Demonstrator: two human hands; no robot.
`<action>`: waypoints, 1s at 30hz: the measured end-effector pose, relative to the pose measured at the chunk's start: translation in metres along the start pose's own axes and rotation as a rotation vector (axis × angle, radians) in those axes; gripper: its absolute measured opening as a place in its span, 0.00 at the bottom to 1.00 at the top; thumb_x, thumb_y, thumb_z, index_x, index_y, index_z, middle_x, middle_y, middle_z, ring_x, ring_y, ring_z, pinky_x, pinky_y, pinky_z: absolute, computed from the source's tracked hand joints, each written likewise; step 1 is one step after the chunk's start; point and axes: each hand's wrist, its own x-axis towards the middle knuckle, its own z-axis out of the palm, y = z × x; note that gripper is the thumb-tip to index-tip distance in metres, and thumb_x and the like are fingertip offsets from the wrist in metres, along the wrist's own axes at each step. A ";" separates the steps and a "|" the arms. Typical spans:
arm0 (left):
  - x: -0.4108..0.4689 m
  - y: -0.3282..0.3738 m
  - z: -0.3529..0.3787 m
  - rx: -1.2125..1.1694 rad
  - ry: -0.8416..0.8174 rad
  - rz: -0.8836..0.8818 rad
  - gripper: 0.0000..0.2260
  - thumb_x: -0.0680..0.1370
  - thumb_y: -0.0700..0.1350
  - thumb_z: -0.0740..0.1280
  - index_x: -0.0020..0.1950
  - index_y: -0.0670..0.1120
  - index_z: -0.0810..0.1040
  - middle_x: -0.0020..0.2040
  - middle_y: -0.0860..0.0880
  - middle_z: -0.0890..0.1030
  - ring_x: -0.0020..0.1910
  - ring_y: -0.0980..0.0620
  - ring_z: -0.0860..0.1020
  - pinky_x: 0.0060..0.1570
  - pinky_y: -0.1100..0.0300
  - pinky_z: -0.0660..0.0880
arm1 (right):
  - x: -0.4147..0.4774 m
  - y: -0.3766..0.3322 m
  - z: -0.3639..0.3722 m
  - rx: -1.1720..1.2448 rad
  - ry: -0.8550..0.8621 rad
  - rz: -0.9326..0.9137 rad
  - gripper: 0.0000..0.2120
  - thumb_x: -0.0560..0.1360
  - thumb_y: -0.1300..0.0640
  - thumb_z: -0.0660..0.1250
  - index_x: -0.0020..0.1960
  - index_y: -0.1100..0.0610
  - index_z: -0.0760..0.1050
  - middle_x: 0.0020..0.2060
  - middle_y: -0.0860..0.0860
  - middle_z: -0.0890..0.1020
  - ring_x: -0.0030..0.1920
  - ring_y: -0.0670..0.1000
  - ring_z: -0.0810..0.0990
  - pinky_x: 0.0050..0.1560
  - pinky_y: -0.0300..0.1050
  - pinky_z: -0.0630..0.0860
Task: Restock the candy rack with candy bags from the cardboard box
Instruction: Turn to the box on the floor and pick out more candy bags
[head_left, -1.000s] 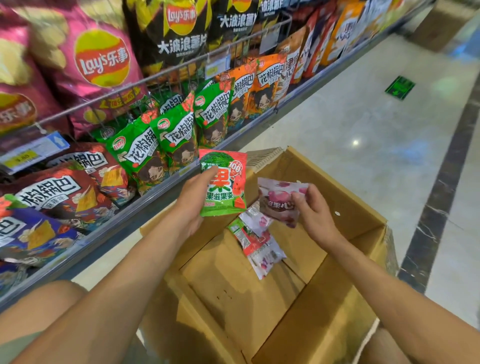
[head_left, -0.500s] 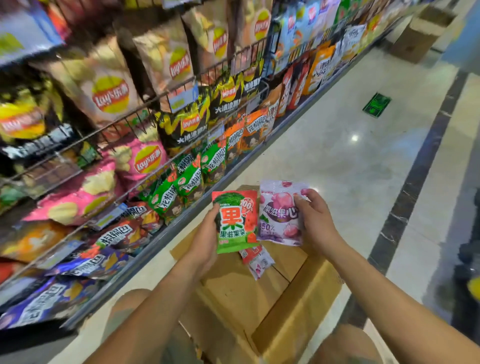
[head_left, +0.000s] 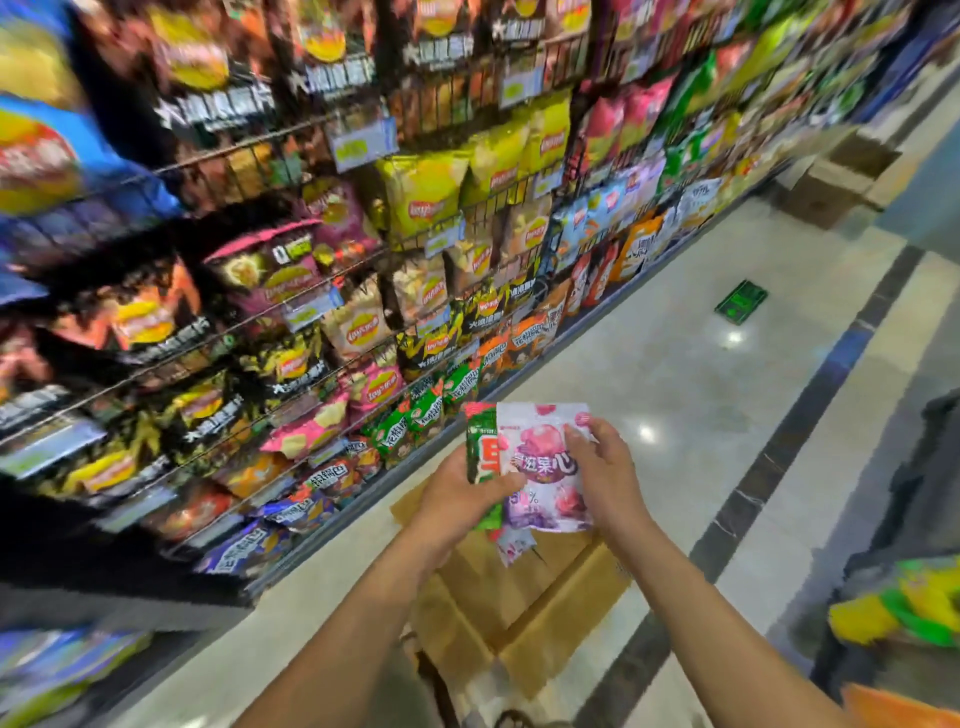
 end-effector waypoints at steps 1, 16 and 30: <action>-0.012 0.006 0.003 0.009 0.023 0.016 0.13 0.75 0.42 0.79 0.57 0.51 0.82 0.52 0.51 0.88 0.53 0.48 0.86 0.59 0.48 0.81 | -0.008 -0.008 0.000 -0.001 0.004 -0.015 0.06 0.84 0.61 0.63 0.53 0.51 0.76 0.49 0.54 0.85 0.42 0.44 0.86 0.42 0.37 0.82; -0.164 0.022 -0.041 -0.222 0.313 0.131 0.19 0.76 0.43 0.78 0.65 0.46 0.79 0.55 0.49 0.88 0.54 0.47 0.87 0.60 0.44 0.82 | -0.116 -0.053 0.029 -0.119 -0.469 -0.120 0.15 0.75 0.55 0.76 0.60 0.51 0.78 0.50 0.49 0.88 0.49 0.51 0.88 0.47 0.52 0.85; -0.353 -0.025 -0.210 -0.381 0.636 0.240 0.13 0.80 0.44 0.74 0.63 0.46 0.81 0.55 0.45 0.88 0.56 0.41 0.86 0.53 0.43 0.83 | -0.274 -0.074 0.194 -0.081 -0.614 -0.302 0.07 0.78 0.60 0.72 0.55 0.52 0.79 0.45 0.49 0.87 0.43 0.46 0.85 0.39 0.34 0.79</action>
